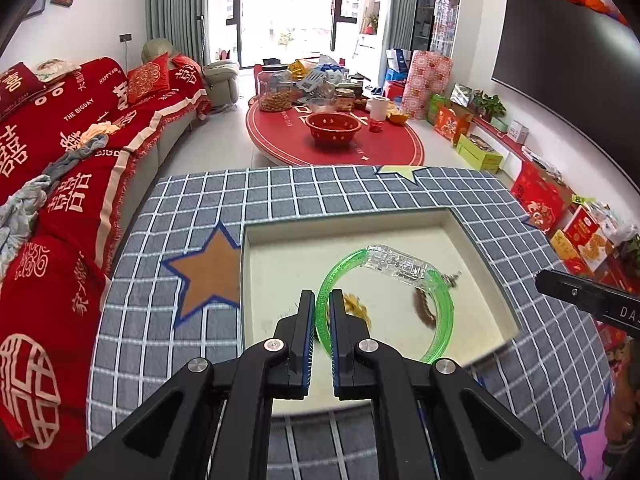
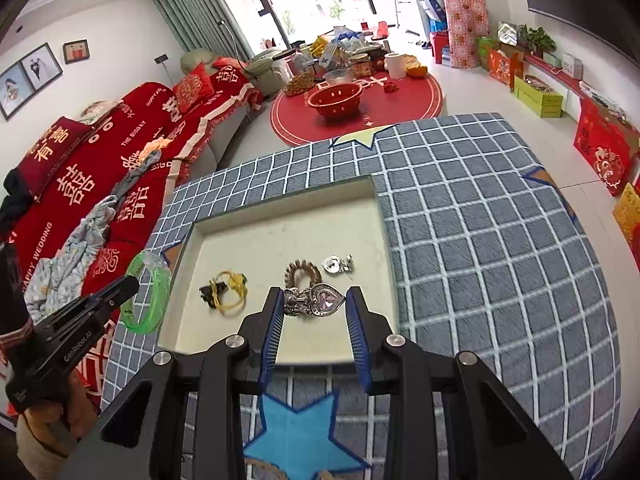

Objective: Organize jewelry
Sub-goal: 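Carry the bangle and pendant into the tray and open both tools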

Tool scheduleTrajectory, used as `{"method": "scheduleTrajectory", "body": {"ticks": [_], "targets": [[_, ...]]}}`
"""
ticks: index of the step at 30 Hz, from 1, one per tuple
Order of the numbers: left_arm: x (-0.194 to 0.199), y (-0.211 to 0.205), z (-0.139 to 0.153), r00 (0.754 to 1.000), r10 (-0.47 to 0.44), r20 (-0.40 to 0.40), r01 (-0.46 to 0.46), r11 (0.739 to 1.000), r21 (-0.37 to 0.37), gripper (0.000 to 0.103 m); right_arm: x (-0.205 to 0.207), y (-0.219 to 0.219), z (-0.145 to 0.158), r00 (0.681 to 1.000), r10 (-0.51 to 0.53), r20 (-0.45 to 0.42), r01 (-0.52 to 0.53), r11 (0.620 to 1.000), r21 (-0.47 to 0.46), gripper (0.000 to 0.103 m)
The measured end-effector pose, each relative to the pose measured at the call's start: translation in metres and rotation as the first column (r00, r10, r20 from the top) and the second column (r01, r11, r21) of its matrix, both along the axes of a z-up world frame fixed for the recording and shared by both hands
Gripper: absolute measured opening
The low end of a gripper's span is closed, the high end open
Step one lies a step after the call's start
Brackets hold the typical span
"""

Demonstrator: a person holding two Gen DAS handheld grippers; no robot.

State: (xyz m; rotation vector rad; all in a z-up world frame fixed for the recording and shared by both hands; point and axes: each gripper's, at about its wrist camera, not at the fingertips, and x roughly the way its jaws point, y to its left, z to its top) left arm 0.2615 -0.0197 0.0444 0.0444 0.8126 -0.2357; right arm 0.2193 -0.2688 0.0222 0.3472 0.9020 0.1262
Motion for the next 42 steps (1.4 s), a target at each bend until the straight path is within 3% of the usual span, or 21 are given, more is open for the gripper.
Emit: {"method": "scheduleTrajectory", "body": {"ticks": [13, 23, 32, 36, 40, 42], "targets": [[0.076, -0.020, -0.053, 0.997, 0.021, -0.070, -0.014, 0.996, 0.090, 0.020, 0.088, 0.011, -0.043, 0.997, 0.002, -0.083, -0.001, 1.000, 0.009, 0.034], [0.096, -0.031, -0.082, 0.994, 0.033, -0.104, -0.018, 0.989, 0.147, 0.020, 0.116, 0.020, -0.077, 0.994, -0.017, -0.110, 0.008, 0.997, -0.080, 0.034], [0.096, -0.041, -0.090, 0.994, 0.044, -0.098, -0.022, 0.976, 0.217, 0.020, 0.123, 0.026, -0.095, 0.990, 0.000, -0.144, -0.019, 0.991, -0.132, 0.036], [0.092, -0.042, -0.086, 0.996, 0.052, -0.074, -0.034, 0.973, 0.227, 0.020, 0.123, 0.027, -0.094, 0.990, 0.014, -0.143, -0.027, 0.995, -0.094, 0.047], [0.086, -0.037, -0.075, 0.997, 0.054, -0.056, -0.042, 0.978, 0.203, 0.020, 0.118, 0.022, -0.083, 0.994, 0.002, -0.111, -0.007, 0.999, -0.038, 0.070], [0.081, -0.035, -0.066, 0.998, 0.056, -0.032, -0.049, 0.980, 0.192, 0.020, 0.115, 0.017, -0.076, 0.996, -0.006, -0.093, 0.006, 1.000, 0.001, 0.072]]}}
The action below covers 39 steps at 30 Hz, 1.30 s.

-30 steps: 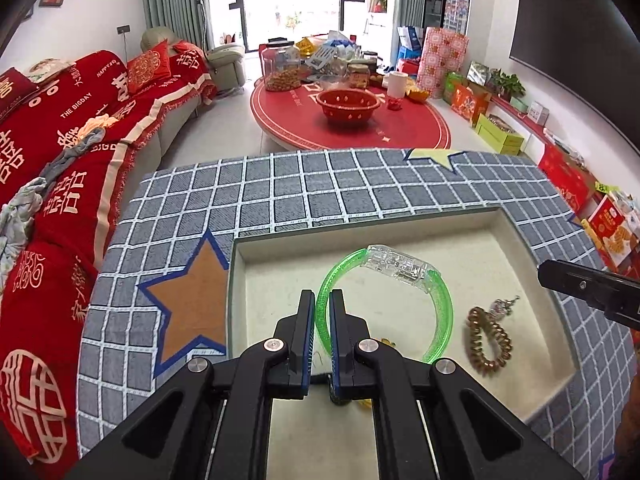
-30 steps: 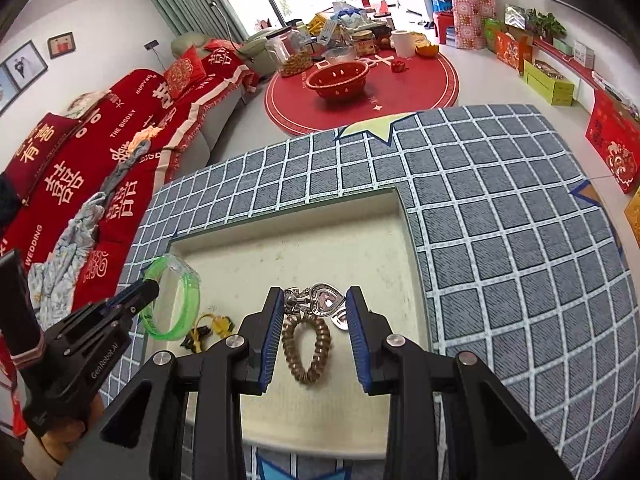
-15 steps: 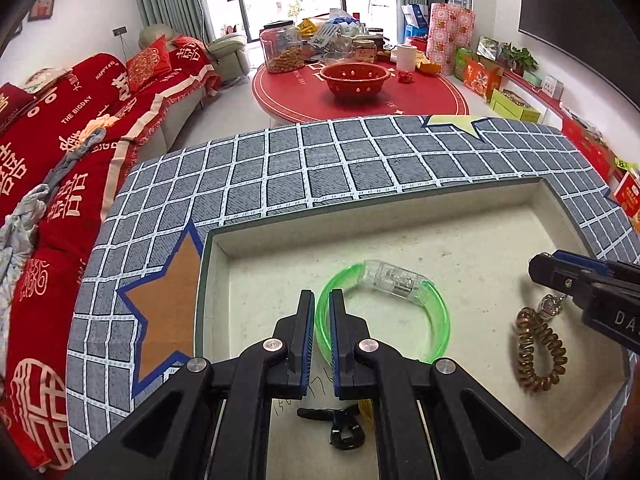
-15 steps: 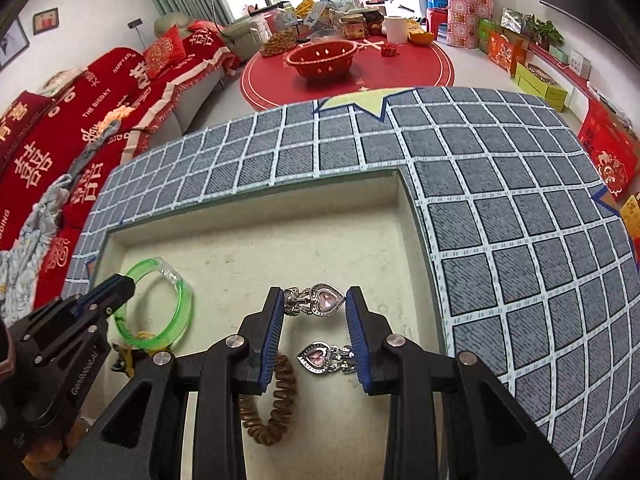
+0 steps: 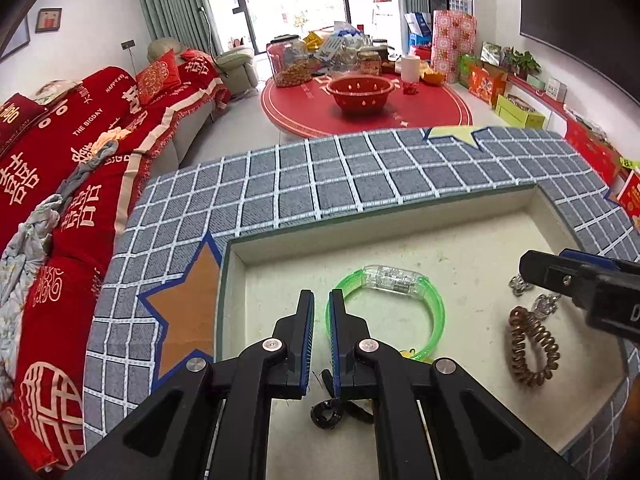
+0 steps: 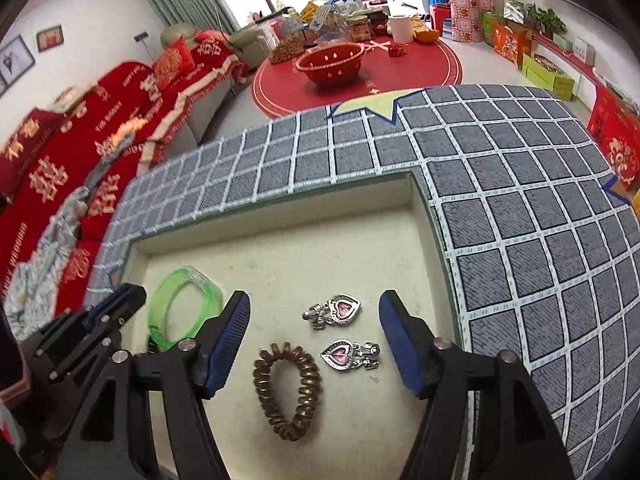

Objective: Organize jewelry
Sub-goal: 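Carry the bangle and pendant into the tray and open both tools, then lift both tools away from the tray toward the remaining jewelry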

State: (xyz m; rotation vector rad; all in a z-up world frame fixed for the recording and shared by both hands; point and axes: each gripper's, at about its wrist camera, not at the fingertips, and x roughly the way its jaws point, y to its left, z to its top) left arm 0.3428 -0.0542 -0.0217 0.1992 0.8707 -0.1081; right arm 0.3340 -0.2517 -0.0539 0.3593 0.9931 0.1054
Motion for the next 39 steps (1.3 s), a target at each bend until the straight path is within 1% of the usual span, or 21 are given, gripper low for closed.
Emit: {"method": "scheduleTrajectory", "body": {"ticks": [2, 3, 4, 11, 12, 13, 14, 15, 16, 18, 21, 22, 24, 27, 29, 31, 33, 35, 39], "targets": [[-0.005, 0.002, 0.008, 1.000, 0.002, 0.013, -0.002, 1.000, -0.020, 0.020, -0.006, -0.005, 0.008, 1.000, -0.017, 0.016, 0.016, 0.999, 0.047, 0.075], [-0.008, 0.003, 0.011, 1.000, 0.002, 0.015, -0.002, 1.000, -0.030, 0.020, -0.009, -0.007, 0.012, 0.999, -0.024, 0.024, 0.022, 0.998, 0.060, 0.080], [-0.010, 0.005, 0.015, 1.000, 0.002, 0.020, -0.001, 0.999, -0.042, 0.020, -0.013, -0.010, 0.017, 0.999, -0.033, 0.035, 0.031, 0.997, 0.073, 0.081], [-0.043, 0.020, 0.042, 0.998, 0.002, 0.063, 0.005, 0.995, -0.104, 0.021, -0.049, -0.019, 0.058, 0.991, -0.046, 0.122, 0.033, 0.994, 0.108, 0.083], [-0.047, 0.021, 0.044, 0.998, 0.002, 0.064, 0.006, 0.994, -0.114, 0.021, -0.055, -0.020, 0.063, 0.990, -0.047, 0.133, 0.033, 0.993, 0.111, 0.087], [-0.052, 0.024, 0.046, 0.998, 0.002, 0.065, 0.006, 0.992, -0.124, 0.024, -0.064, -0.021, 0.070, 0.987, -0.052, 0.151, 0.035, 0.993, 0.116, 0.091], [-0.058, 0.027, 0.050, 0.998, 0.005, 0.070, 0.005, 0.991, -0.132, 0.038, -0.070, -0.022, 0.075, 0.985, -0.057, 0.161, 0.038, 0.992, 0.118, 0.094], [-0.064, 0.028, 0.053, 0.997, 0.010, 0.075, 0.000, 0.991, -0.134, 0.092, -0.076, -0.023, 0.078, 0.983, -0.060, 0.171, 0.040, 0.992, 0.121, 0.097], [-0.073, 0.033, 0.058, 0.994, 0.039, 0.098, -0.025, 0.991, -0.135, 0.103, -0.086, -0.025, 0.085, 0.980, -0.065, 0.189, 0.042, 0.991, 0.125, 0.097], [-0.089, 0.038, 0.069, 0.985, 0.049, 0.163, -0.027, 0.990, -0.138, 0.103, -0.099, -0.026, 0.094, 0.975, -0.069, 0.210, 0.044, 0.992, 0.122, 0.097], [-0.107, 0.044, 0.079, 0.985, 0.031, 0.170, -0.009, 0.991, -0.132, 0.103, -0.120, -0.029, 0.104, 0.968, -0.078, 0.240, 0.051, 0.992, 0.116, 0.098], [-0.113, 0.046, 0.083, 0.984, 0.031, 0.178, -0.007, 0.991, -0.133, 0.103, -0.130, -0.030, 0.107, 0.965, -0.082, 0.249, 0.057, 0.993, 0.107, 0.102], [-0.127, 0.051, 0.089, 0.980, 0.029, 0.195, -0.002, 0.991, -0.134, 0.103, -0.143, -0.031, 0.111, 0.963, -0.083, 0.256, 0.062, 0.994, 0.086, 0.103], [-0.148, 0.058, 0.093, 0.983, 0.005, 0.183, 0.023, 0.989, -0.149, 0.103, -0.170, -0.030, 0.120, 0.948, -0.092, 0.306, 0.084, 0.996, 0.039, 0.103], [-0.159, 0.060, 0.091, 0.986, -0.011, 0.167, 0.037, 0.987, -0.155, 0.103, -0.191, -0.030, 0.128, 0.928, -0.096, 0.361, 0.091, 0.995, 0.031, 0.103], [-0.173, 0.059, 0.086, 0.988, -0.048, 0.149, 0.071, 0.985, -0.156, 0.103, -0.208, -0.029, 0.134, 0.917, -0.100, 0.387, 0.094, 0.995, 0.035, 0.103], [-0.187, 0.058, 0.080, 0.988, -0.065, 0.141, 0.086, 0.985, -0.148, 0.103, -0.221, -0.029, 0.137, 0.918, -0.102, 0.384, 0.099, 0.995, 0.026, 0.103], [-0.201, 0.055, 0.074, 0.988, -0.088, 0.128, 0.105, 0.985, -0.135, 0.103, -0.229, -0.029, 0.137, 0.928, -0.097, 0.361, 0.099, 0.995, 0.012, 0.103], [-0.227, 0.051, 0.055, 0.991, -0.109, 0.084, 0.120, 0.983, -0.139, 0.103, -0.249, -0.028, 0.116, 0.959, -0.070, 0.273, 0.070, 0.997, 0.011, 0.103]]}}
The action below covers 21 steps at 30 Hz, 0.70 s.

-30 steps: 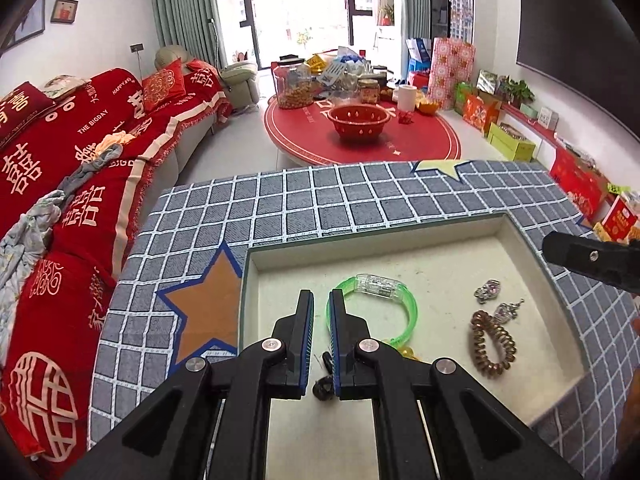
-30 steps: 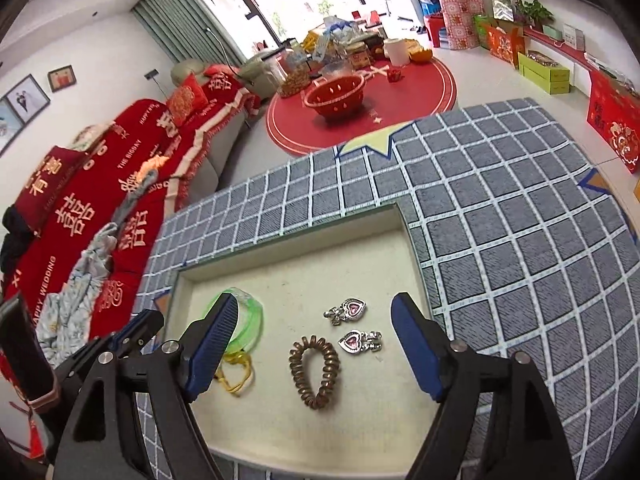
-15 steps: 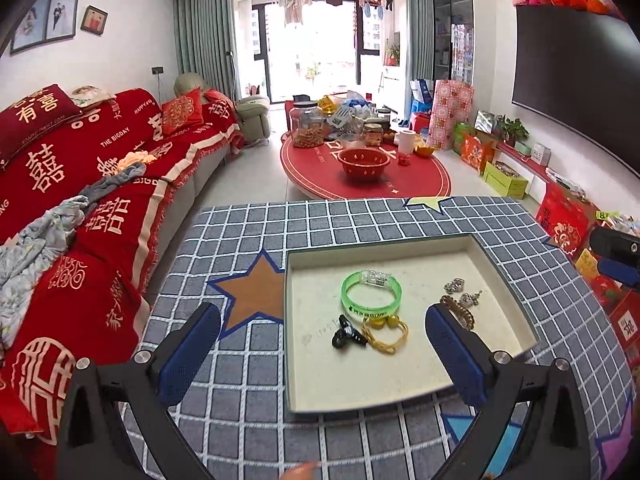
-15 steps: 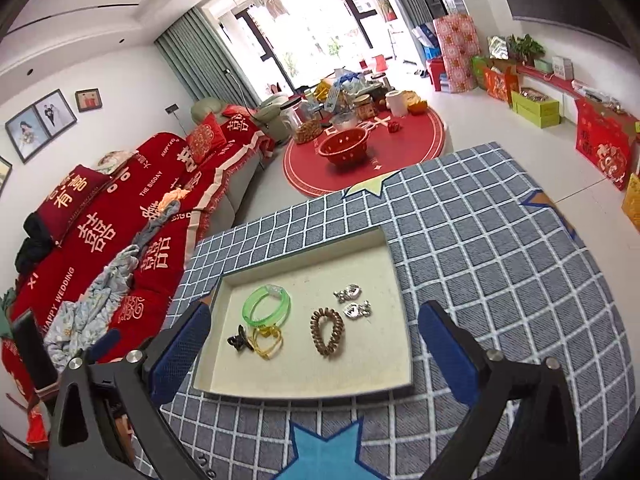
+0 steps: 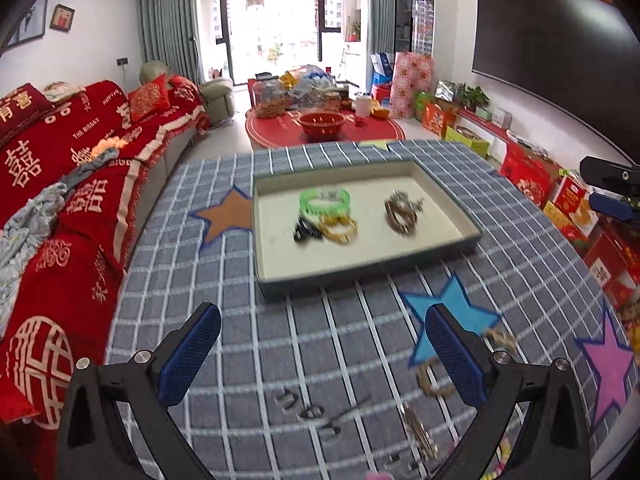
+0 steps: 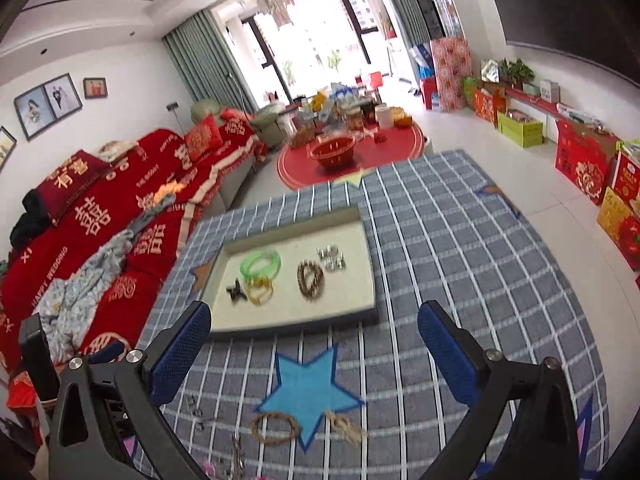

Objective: Organize jewelry
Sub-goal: 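Lift both tools away from the tray toward the remaining jewelry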

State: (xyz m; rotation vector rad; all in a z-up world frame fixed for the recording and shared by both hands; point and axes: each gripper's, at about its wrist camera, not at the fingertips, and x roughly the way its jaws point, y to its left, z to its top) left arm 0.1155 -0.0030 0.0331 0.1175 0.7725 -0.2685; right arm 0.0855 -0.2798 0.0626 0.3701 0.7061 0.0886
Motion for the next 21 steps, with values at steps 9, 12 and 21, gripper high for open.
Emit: {"method": "scheduleTrajectory", "body": {"ticks": [9, 12, 21], "targets": [[-0.037, -0.012, -0.052, 0.990, 0.005, -0.138, -0.005, 1.000, -0.004, 0.103, -0.033, 0.006, -0.070, 0.986, -0.006, -0.165, 0.000, 0.999, -0.038, 0.103], [-0.041, -0.012, -0.068, 0.981, 0.031, -0.189, -0.034, 0.999, -0.016, 0.103, -0.039, 0.010, -0.085, 0.979, -0.007, -0.202, -0.005, 0.998, -0.056, 0.103], [-0.042, -0.018, -0.085, 0.970, 0.080, -0.231, -0.082, 0.997, 0.003, 0.103, -0.043, 0.018, -0.112, 0.961, 0.005, -0.278, -0.044, 0.990, -0.137, 0.103]]}}
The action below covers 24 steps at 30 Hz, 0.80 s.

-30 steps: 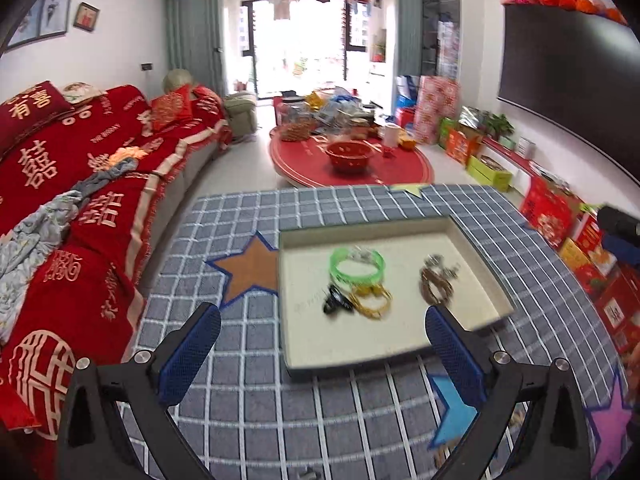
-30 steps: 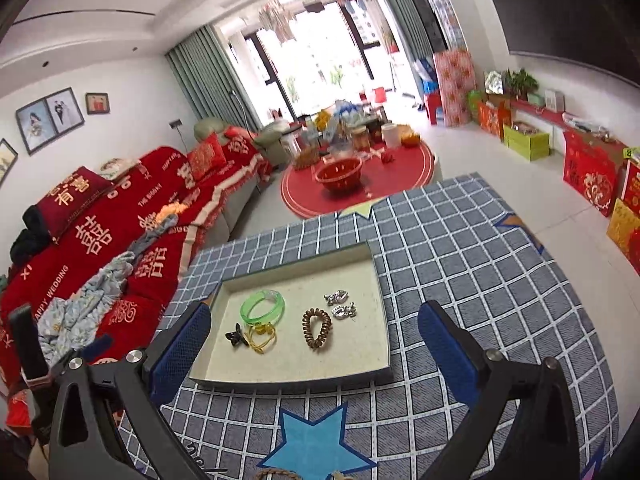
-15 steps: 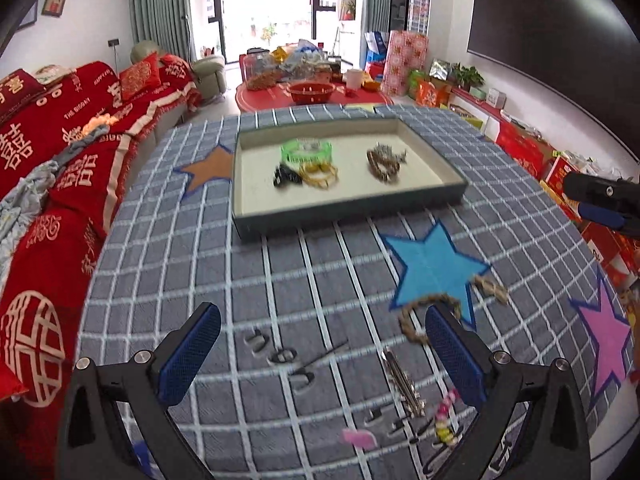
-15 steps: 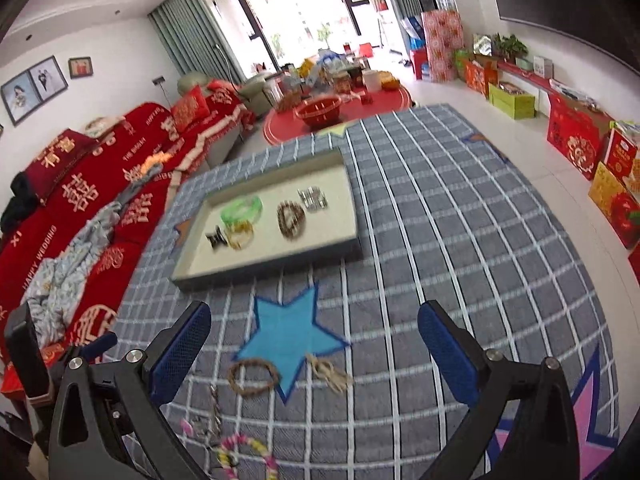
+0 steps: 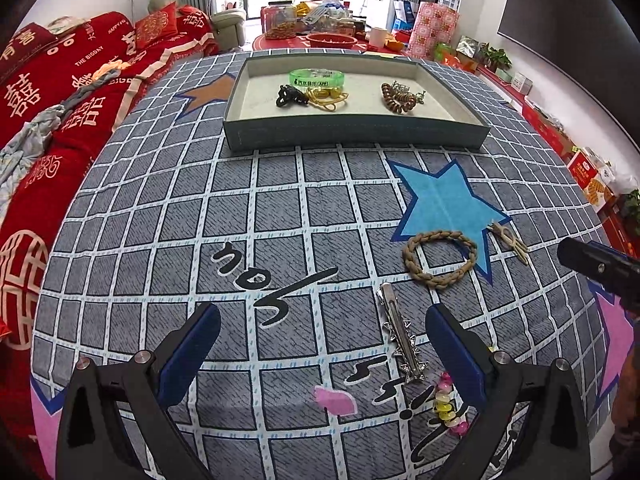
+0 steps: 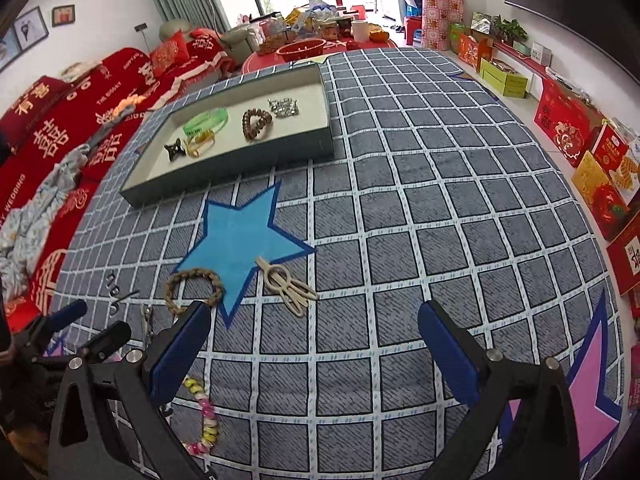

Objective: Organize jewelry
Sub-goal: 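Lift both tools away from the tray toward the remaining jewelry, then grasp the silver hair clip with the left tool while the right tool grasps the beige claw clip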

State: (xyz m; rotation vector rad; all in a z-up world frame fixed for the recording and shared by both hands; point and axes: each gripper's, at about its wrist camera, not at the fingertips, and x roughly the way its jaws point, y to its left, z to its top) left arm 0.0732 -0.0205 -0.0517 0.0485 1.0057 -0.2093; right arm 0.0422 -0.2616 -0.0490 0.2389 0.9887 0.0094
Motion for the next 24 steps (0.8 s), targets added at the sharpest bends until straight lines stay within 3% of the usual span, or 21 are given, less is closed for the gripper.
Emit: {"method": "scheduleTrajectory", "body": {"ticks": [9, 21, 24], "targets": [[-0.002, -0.010, -0.011, 1.000, -0.011, -0.023, 0.011, 0.999, 0.034, 0.103, 0.005, 0.008, -0.018, 0.998, 0.029, -0.050, -0.030, 0.999, -0.017, 0.103], [-0.001, -0.016, -0.021, 0.999, -0.019, -0.046, 0.021, 0.998, 0.052, 0.103, 0.023, 0.020, -0.035, 0.992, 0.093, -0.080, -0.103, 0.987, -0.126, 0.102], [-0.002, -0.020, -0.018, 0.998, -0.047, -0.032, 0.049, 0.997, 0.056, 0.098, 0.028, 0.025, -0.037, 0.989, 0.121, -0.085, -0.134, 0.976, -0.170, 0.102]]}}
